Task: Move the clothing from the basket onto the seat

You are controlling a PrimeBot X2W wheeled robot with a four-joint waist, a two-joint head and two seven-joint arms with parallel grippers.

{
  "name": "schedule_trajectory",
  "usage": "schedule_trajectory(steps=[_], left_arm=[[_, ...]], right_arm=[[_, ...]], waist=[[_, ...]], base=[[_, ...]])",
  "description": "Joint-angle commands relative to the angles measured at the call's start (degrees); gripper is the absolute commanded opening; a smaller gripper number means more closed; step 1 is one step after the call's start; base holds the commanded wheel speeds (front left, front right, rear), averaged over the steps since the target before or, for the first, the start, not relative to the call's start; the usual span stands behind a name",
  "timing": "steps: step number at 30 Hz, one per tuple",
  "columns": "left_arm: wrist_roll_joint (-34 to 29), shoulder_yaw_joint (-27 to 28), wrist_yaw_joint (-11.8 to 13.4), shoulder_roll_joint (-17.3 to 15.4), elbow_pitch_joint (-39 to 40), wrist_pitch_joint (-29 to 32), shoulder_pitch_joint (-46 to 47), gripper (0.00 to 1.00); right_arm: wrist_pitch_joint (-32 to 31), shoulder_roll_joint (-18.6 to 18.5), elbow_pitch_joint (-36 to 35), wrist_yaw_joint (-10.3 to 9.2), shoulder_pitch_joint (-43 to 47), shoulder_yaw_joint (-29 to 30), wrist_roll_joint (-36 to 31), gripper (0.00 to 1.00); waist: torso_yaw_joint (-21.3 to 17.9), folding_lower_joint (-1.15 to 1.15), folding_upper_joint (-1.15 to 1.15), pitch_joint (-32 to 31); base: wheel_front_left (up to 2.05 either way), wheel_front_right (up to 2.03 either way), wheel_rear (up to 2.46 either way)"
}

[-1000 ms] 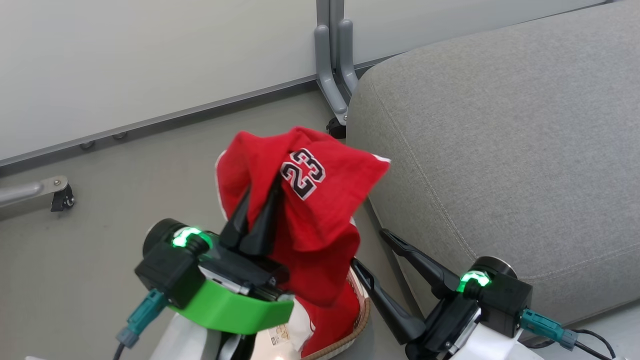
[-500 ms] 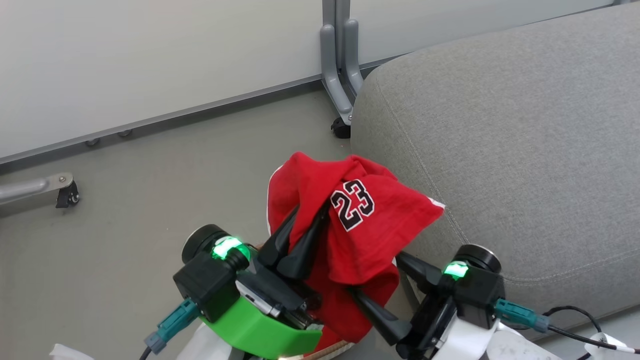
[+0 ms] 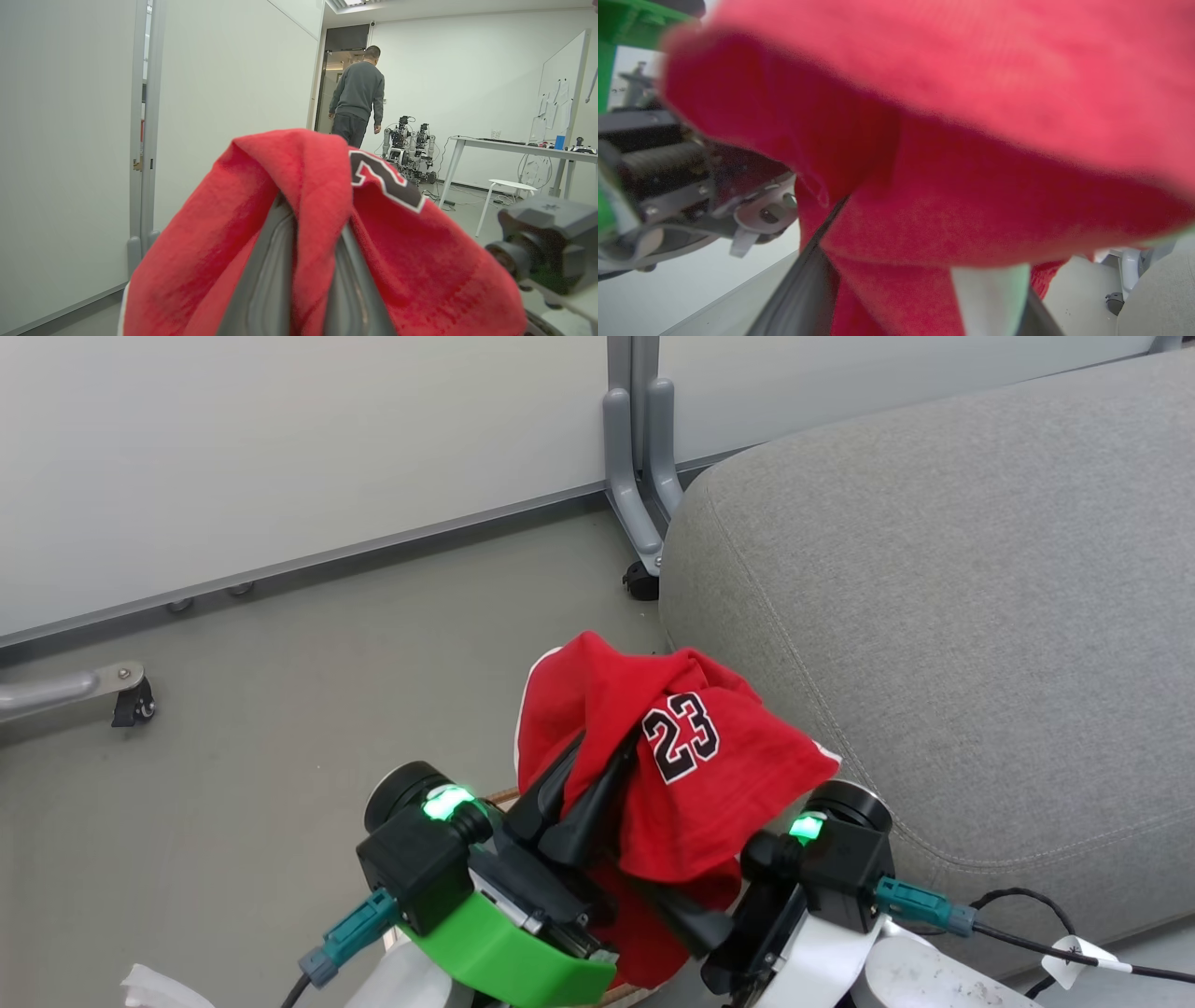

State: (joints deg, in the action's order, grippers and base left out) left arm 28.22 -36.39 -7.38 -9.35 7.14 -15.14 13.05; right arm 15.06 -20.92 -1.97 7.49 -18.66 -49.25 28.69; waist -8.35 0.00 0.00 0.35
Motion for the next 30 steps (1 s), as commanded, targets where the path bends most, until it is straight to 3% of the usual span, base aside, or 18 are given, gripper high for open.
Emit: schedule_trajectory(steps=[1,17,18,20,21,30], left_arm=[[0.27,0.23,-0.16,0.03,-0.29,-0.01,0.33,0.0],[0.1,0.86,-0.16,-0.12,-1.67,-0.01,-0.72,0.0],[0.05,0.86,-0.16,-0.04,-1.75,-0.01,-0.79,0.07],[-0.29,1.1,-0.16,0.13,-1.94,-0.01,-0.93,0.85],[-0.13,0.99,-0.16,0.1,-2.69,0.02,-1.21,1.0],[-0.89,2.65,-0.16,0.31,-2.82,0.0,-1.3,1.0]], right_arm=[[0.18,0.26,-0.04,0.0,0.63,0.46,-0.02,0.0],[0.18,2.24,-1.51,0.0,3.42,4.1,0.44,0.0],[0.18,2.3,-1.55,0.0,3.56,4.2,0.49,0.0],[0.18,2.41,-1.62,0.0,3.79,4.52,0.64,0.0],[0.18,2.46,-1.63,0.0,3.99,4.66,0.65,0.0],[0.18,4.14,-1.6,0.0,5.62,8.61,-0.44,0.0]], waist=[[0.09,0.0,0.0,-0.15],[-0.58,0.0,0.0,-0.56],[-0.61,0.0,0.0,-0.58],[-0.6,0.0,0.0,-0.63],[-0.58,0.0,0.0,-0.7],[0.42,0.0,0.0,-0.81]], base=[[0.0,0.0,0.0],[0.0,0.0,0.0],[0.0,0.0,0.0],[0.0,0.0,0.0],[0.0,0.0,0.0],[0.0,0.0,0.0]])
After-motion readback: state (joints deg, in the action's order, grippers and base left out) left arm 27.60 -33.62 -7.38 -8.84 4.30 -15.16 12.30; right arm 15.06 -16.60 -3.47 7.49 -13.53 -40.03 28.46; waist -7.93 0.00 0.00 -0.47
